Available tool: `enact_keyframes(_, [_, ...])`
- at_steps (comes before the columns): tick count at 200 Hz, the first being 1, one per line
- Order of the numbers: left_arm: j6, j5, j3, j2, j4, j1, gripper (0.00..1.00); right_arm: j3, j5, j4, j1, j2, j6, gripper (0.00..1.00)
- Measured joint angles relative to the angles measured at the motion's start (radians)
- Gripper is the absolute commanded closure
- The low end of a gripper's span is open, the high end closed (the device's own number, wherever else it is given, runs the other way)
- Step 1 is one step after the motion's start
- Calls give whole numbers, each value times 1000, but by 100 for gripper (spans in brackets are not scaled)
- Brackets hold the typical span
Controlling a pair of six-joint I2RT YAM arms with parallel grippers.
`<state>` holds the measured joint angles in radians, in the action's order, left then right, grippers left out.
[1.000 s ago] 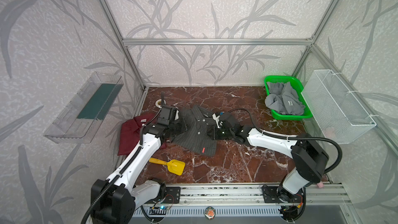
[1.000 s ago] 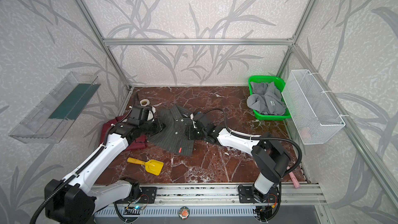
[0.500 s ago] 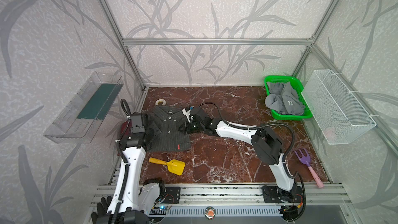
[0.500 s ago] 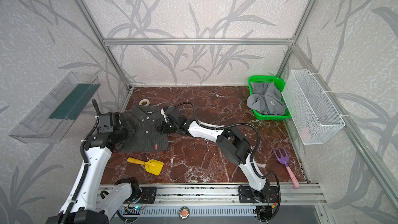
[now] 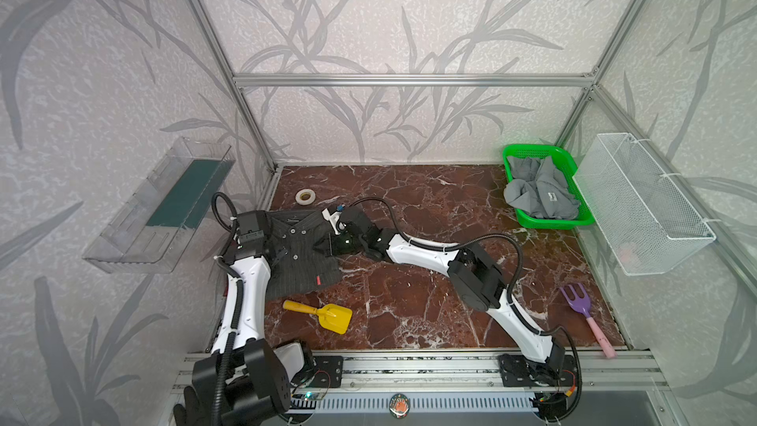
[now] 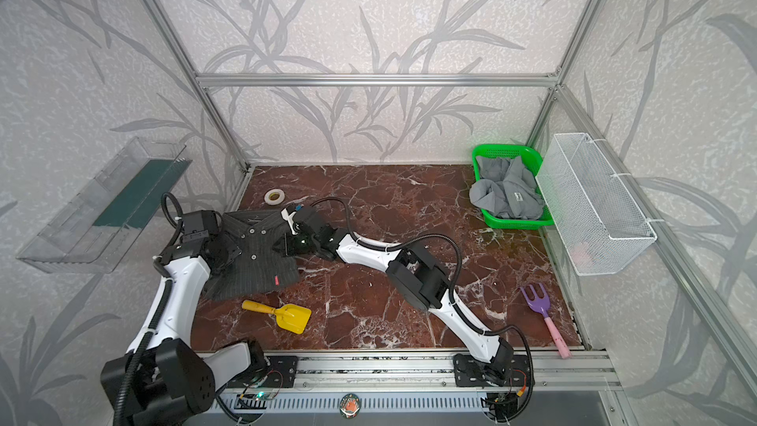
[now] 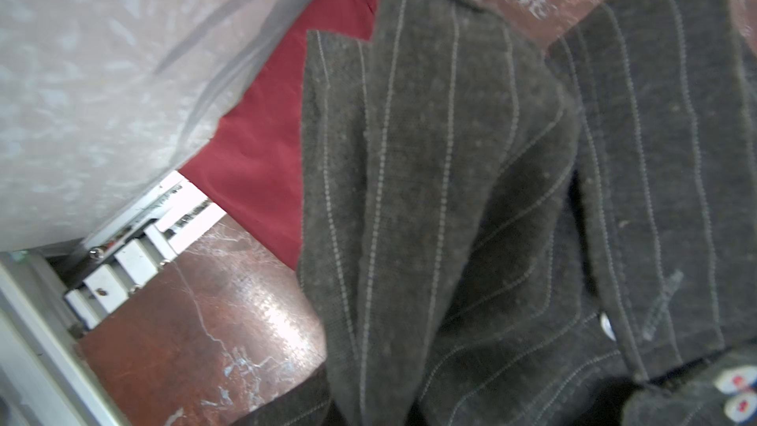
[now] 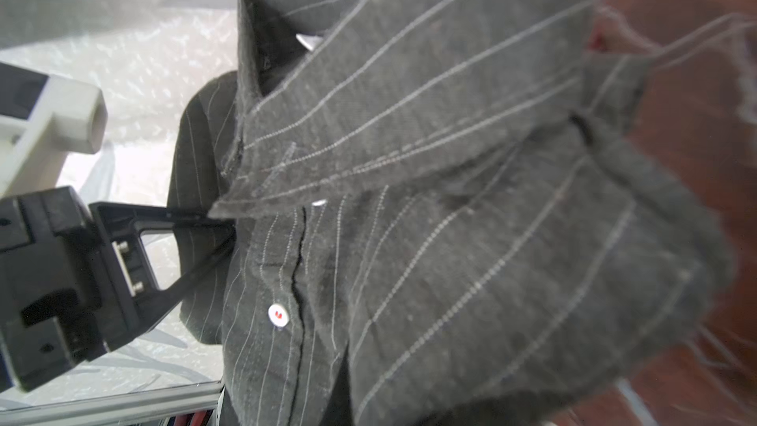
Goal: Fold and stack the long sleeve shirts
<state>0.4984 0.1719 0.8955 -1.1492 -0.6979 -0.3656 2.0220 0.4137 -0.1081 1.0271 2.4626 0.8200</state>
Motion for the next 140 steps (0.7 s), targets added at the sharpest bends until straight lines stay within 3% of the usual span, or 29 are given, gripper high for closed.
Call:
enact_keyframes(109, [-65, 119, 33, -206, 196, -49, 100, 442, -15, 102, 39, 260, 18, 100])
enact_keyframes(140, [-69, 123, 37, -248, 215, -69, 100, 492, -25, 126, 40, 297, 18, 100])
